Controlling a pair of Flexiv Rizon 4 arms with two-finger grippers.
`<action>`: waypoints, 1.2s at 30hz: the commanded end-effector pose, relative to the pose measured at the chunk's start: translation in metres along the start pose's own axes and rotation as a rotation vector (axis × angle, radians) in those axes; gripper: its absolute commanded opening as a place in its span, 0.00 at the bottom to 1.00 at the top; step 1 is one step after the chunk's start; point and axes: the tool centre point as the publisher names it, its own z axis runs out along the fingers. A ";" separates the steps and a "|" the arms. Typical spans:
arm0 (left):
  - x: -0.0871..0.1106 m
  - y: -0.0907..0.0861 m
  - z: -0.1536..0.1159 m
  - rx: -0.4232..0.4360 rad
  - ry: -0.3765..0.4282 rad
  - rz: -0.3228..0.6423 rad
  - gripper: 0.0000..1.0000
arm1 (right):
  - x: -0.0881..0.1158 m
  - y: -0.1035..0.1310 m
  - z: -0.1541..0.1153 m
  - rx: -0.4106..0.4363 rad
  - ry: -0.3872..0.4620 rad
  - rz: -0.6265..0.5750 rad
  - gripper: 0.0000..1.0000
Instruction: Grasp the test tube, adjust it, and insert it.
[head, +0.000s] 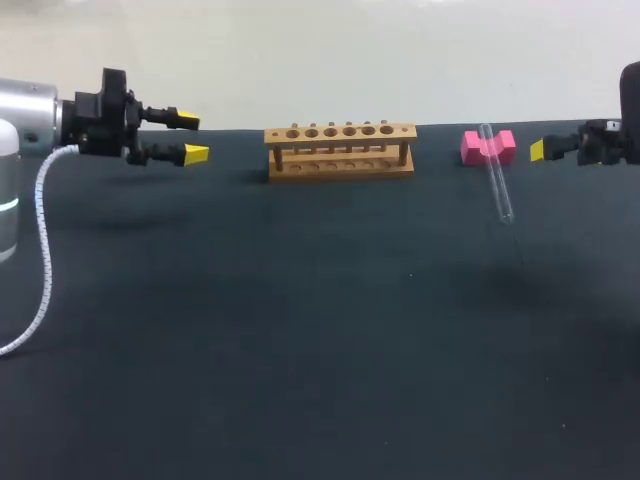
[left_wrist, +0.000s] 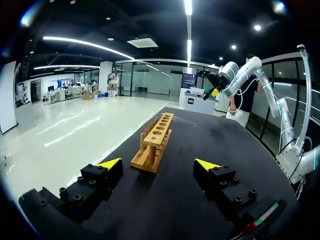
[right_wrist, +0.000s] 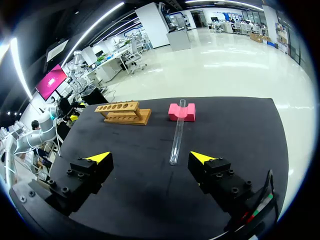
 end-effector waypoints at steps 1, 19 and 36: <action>0.001 -0.001 0.000 -0.003 -0.002 0.002 1.00 | -0.001 0.000 -0.001 0.001 0.007 0.000 1.00; 0.001 -0.001 0.000 -0.003 -0.002 0.002 1.00 | -0.010 -0.015 0.037 0.154 -0.040 -0.118 1.00; 0.001 -0.001 0.000 -0.003 -0.002 0.002 1.00 | -0.017 -0.019 0.064 0.221 -0.214 -0.166 1.00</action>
